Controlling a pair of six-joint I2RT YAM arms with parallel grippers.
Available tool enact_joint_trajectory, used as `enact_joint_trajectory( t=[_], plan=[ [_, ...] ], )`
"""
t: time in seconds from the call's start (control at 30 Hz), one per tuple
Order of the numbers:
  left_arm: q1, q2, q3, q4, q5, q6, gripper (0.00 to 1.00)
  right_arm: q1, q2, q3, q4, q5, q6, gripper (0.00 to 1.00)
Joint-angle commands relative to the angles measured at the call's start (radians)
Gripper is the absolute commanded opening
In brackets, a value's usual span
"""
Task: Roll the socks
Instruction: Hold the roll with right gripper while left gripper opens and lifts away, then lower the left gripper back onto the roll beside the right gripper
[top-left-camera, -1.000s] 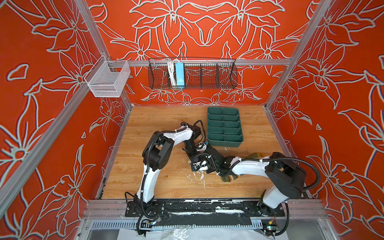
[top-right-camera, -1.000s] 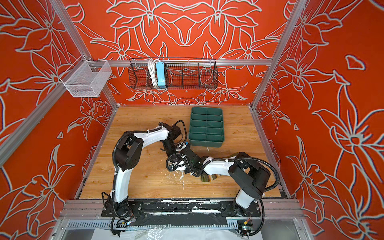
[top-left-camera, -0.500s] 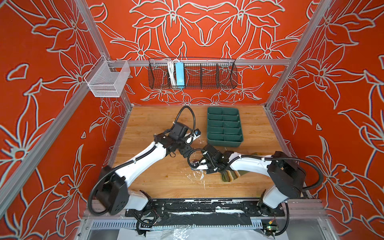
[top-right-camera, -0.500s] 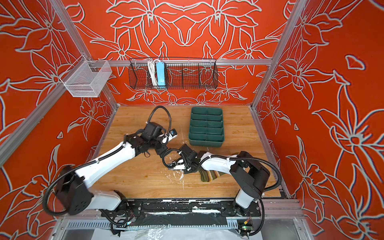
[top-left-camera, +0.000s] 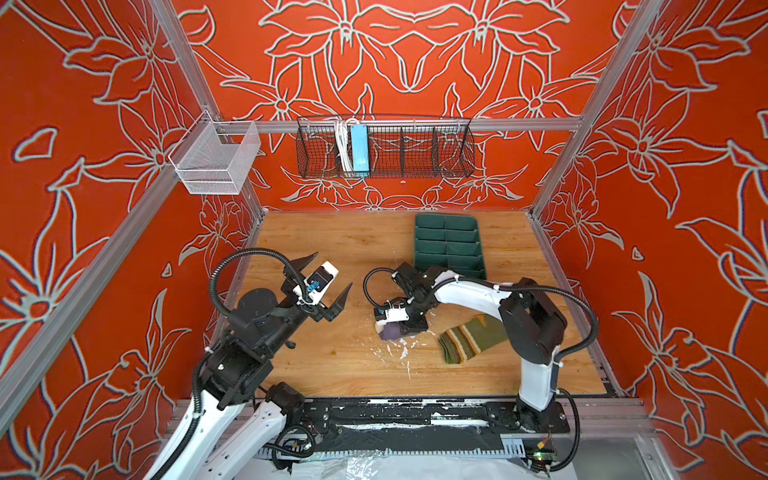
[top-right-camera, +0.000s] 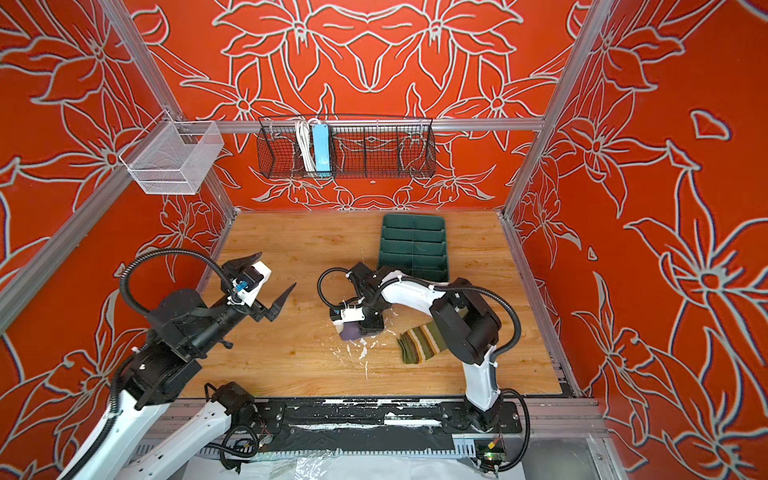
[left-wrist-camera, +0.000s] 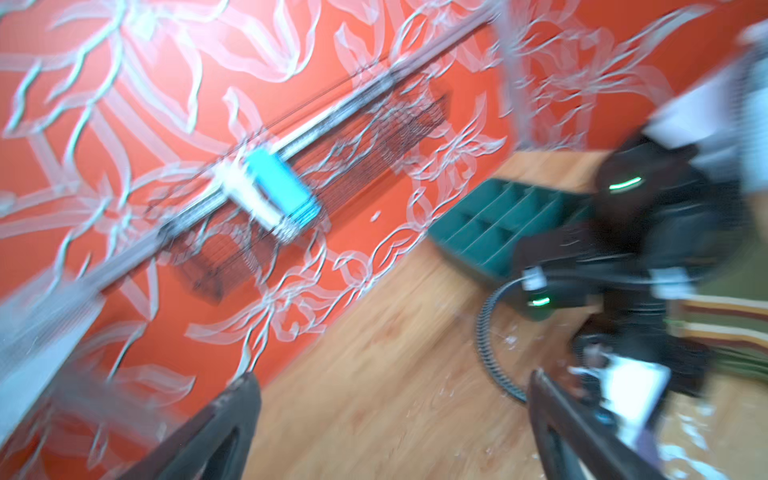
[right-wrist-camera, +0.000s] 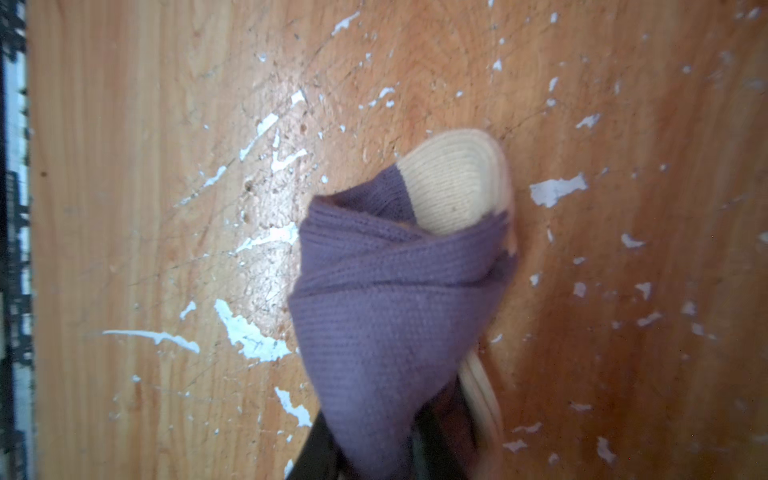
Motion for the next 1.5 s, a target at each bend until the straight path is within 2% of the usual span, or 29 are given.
enact_joint_trajectory(
  t=[0.0, 0.03, 0.1, 0.13, 0.2, 0.27, 0.4, 0.5, 0.63, 0.73, 0.83, 0.97, 1.07, 1.2, 1.37, 1.4, 1.43, 1.47],
  plan=[
    [-0.001, 0.110, 0.096, -0.242, 0.334, 0.114, 0.92, -0.023, 0.121, 0.042, -0.242, -0.105, -0.005, 0.00],
    [-0.011, 0.134, 0.104, -0.261, 0.347, 0.132, 0.91, -0.029, 0.139, 0.065, -0.255, -0.110, 0.000, 0.00],
    [-0.067, 0.161, 0.069, -0.257, 0.300, 0.191, 0.90, -0.037, 0.174, 0.104, -0.300, -0.117, 0.004, 0.00],
    [-0.113, 0.169, 0.041, -0.248, 0.244, 0.218, 0.90, -0.038, 0.187, 0.117, -0.307, -0.116, 0.009, 0.00],
    [-0.249, 0.190, -0.057, -0.198, 0.055, 0.327, 0.90, -0.040, 0.209, 0.140, -0.324, -0.112, 0.012, 0.00],
    [-0.369, 0.222, -0.169, -0.110, -0.111, 0.371, 0.90, -0.041, 0.223, 0.157, -0.332, -0.109, 0.013, 0.00],
    [-0.505, 0.328, -0.356, 0.122, -0.256, 0.320, 0.87, -0.046, 0.219, 0.156, -0.321, -0.100, 0.014, 0.00],
    [-0.555, 0.445, -0.416, 0.285, -0.337, 0.249, 0.82, -0.049, 0.212, 0.153, -0.309, -0.097, 0.015, 0.00],
    [-0.576, 0.591, -0.419, 0.409, -0.383, 0.204, 0.76, -0.051, 0.207, 0.148, -0.307, -0.096, 0.015, 0.00],
    [-0.577, 0.713, -0.417, 0.528, -0.513, 0.185, 0.76, -0.050, 0.192, 0.138, -0.296, -0.102, 0.015, 0.00],
    [-0.576, 0.801, -0.392, 0.574, -0.612, 0.161, 0.76, -0.050, 0.179, 0.122, -0.289, -0.104, 0.009, 0.00],
    [-0.576, 0.898, -0.374, 0.613, -0.637, 0.169, 0.73, -0.049, 0.170, 0.119, -0.288, -0.115, 0.007, 0.00],
    [-0.576, 0.974, -0.358, 0.620, -0.630, 0.166, 0.64, -0.049, 0.160, 0.119, -0.278, -0.123, 0.018, 0.00],
    [-0.576, 1.062, -0.329, 0.613, -0.654, 0.191, 0.41, -0.051, 0.136, 0.112, -0.268, -0.146, 0.019, 0.00],
    [-0.576, 1.082, -0.318, 0.568, -0.645, 0.194, 0.08, -0.058, 0.066, 0.054, -0.172, -0.149, 0.040, 0.00],
    [-0.576, 1.080, -0.317, 0.557, -0.645, 0.196, 0.03, -0.060, 0.047, 0.036, -0.143, -0.143, 0.051, 0.10],
    [-0.576, 1.079, -0.314, 0.531, -0.641, 0.198, 0.00, -0.063, 0.020, 0.009, -0.103, -0.128, 0.065, 0.25],
    [-0.576, 1.071, -0.309, 0.501, -0.635, 0.200, 0.00, -0.067, -0.011, -0.024, -0.059, -0.112, 0.076, 0.31]
  ],
)
